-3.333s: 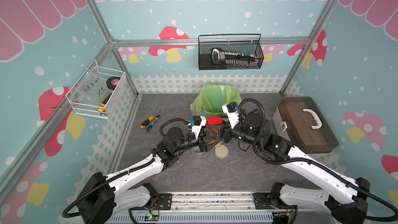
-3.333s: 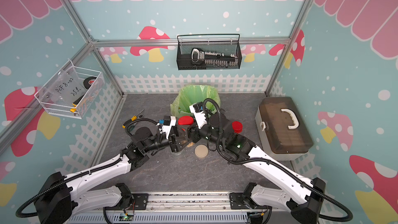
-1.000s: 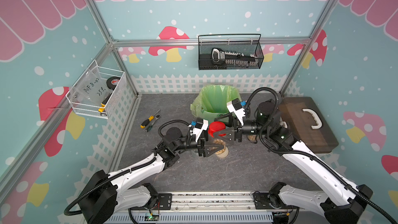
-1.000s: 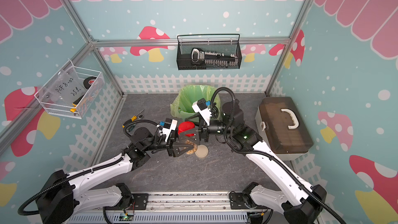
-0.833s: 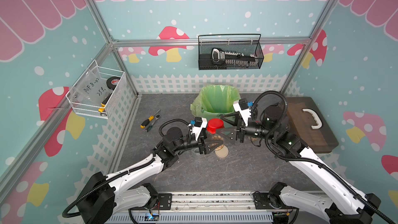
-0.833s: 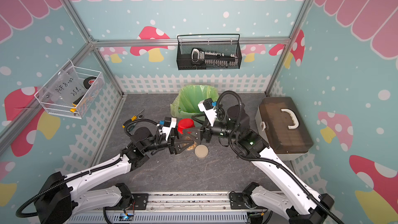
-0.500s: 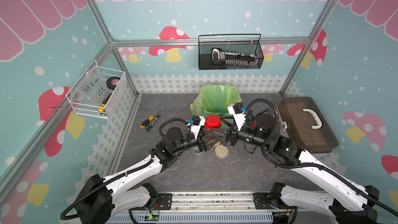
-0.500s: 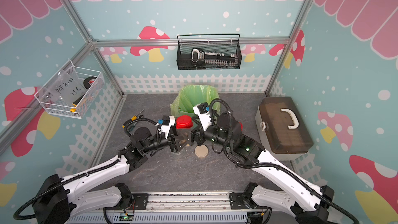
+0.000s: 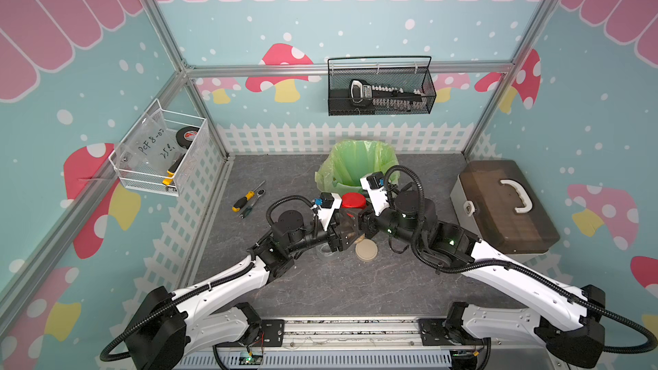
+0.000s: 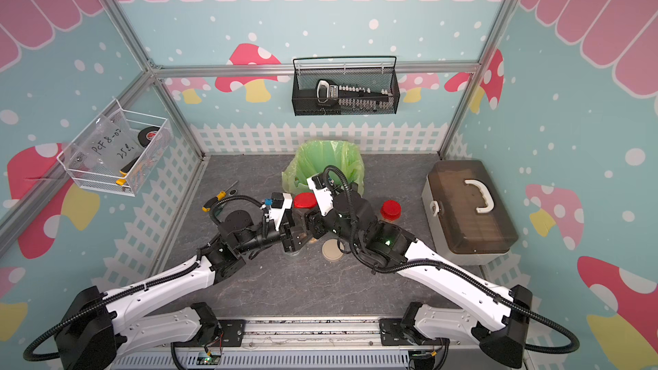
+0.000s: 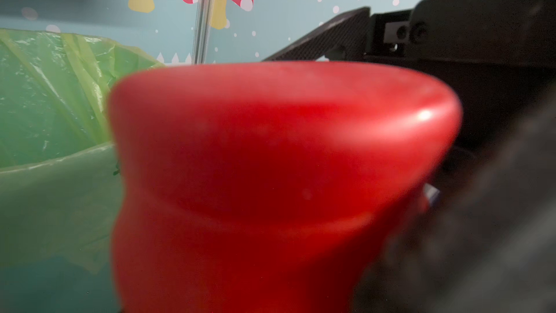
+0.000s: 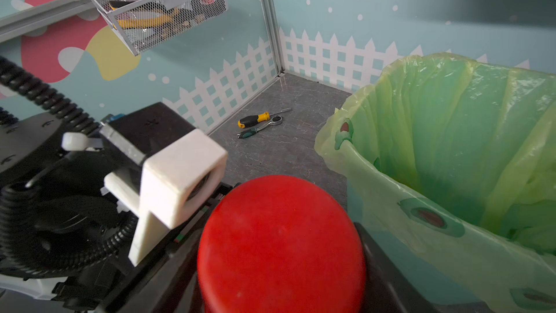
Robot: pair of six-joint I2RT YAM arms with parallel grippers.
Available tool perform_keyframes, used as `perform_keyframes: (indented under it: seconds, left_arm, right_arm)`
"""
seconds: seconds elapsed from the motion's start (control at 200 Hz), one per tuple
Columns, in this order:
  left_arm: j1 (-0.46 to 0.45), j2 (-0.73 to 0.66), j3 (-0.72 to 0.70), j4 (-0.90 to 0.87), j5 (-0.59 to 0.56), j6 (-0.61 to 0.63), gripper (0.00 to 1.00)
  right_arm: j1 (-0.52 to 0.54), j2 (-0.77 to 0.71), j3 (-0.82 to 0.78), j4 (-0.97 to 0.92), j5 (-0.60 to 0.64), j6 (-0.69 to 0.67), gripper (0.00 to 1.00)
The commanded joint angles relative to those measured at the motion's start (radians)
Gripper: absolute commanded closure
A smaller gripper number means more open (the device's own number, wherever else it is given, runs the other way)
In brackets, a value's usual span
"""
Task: Empty moldy peanuts from jars
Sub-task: Unscrew the lid from the jar.
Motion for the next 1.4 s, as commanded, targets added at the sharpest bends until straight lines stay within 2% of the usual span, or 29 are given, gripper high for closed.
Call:
perform_keyframes:
  seconds: [0.0,0.07,0.14,0.285,0.43,0.59,0.67,0.745,0.795,0.86,0.916,1.021,1.176,1.321,1.396]
  left_arm:
    - [-0.006,-0.001,0.032,0.015,0.052,0.017,0.33]
    - [-0.006,0.003,0.034,0.018,0.075,0.013,0.33]
    - [-0.006,0.005,0.034,0.028,0.1,0.007,0.33]
    - [-0.002,0.014,0.032,0.076,0.191,-0.025,0.33]
    - [0.001,0.029,0.03,0.146,0.299,-0.07,0.33]
    - [0.002,0.047,0.03,0.204,0.397,-0.108,0.33]
    - [0.003,0.051,0.028,0.232,0.423,-0.126,0.33]
    - [0.004,0.051,0.023,0.243,0.427,-0.13,0.33]
    - [0.005,0.048,0.023,0.234,0.42,-0.125,0.33]
    - [0.009,0.045,0.025,0.212,0.399,-0.114,0.33]
    - [0.009,0.04,0.027,0.184,0.364,-0.098,0.33]
    - [0.009,0.025,0.035,0.099,0.262,-0.047,0.33]
    - [0.009,0.005,0.029,0.046,0.106,-0.007,0.33]
    - [0.009,-0.026,0.017,-0.005,-0.066,0.022,0.34]
    - [0.008,-0.034,0.01,-0.011,-0.118,0.03,0.34]
  right_arm:
    - [-0.001,-0.003,0.024,0.018,0.008,-0.011,0.46]
    - [-0.005,-0.019,0.019,0.016,-0.035,-0.021,0.53]
    - [-0.039,-0.039,0.012,0.015,-0.131,-0.021,0.56]
    - [-0.2,-0.054,-0.013,0.027,-0.478,0.003,0.59]
    - [-0.295,-0.052,-0.039,0.098,-0.837,-0.038,0.59]
    - [-0.323,-0.011,-0.013,0.13,-1.127,-0.073,0.59]
    - [-0.336,0.012,-0.008,0.147,-1.237,-0.095,0.57]
    - [-0.344,0.025,-0.004,0.148,-1.278,-0.111,0.53]
    - [-0.346,0.022,-0.004,0.148,-1.268,-0.11,0.48]
    - [-0.351,0.002,-0.011,0.145,-1.229,-0.1,0.32]
    - [-0.358,-0.025,-0.023,0.141,-1.18,-0.086,0.22]
    - [-0.358,-0.091,-0.046,0.118,-1.002,-0.045,0.1]
    - [-0.327,-0.163,-0.072,0.078,-0.639,0.053,0.09]
    - [-0.144,-0.202,-0.062,0.006,-0.234,0.029,0.09]
    - [-0.082,-0.188,-0.062,0.013,-0.108,0.038,0.09]
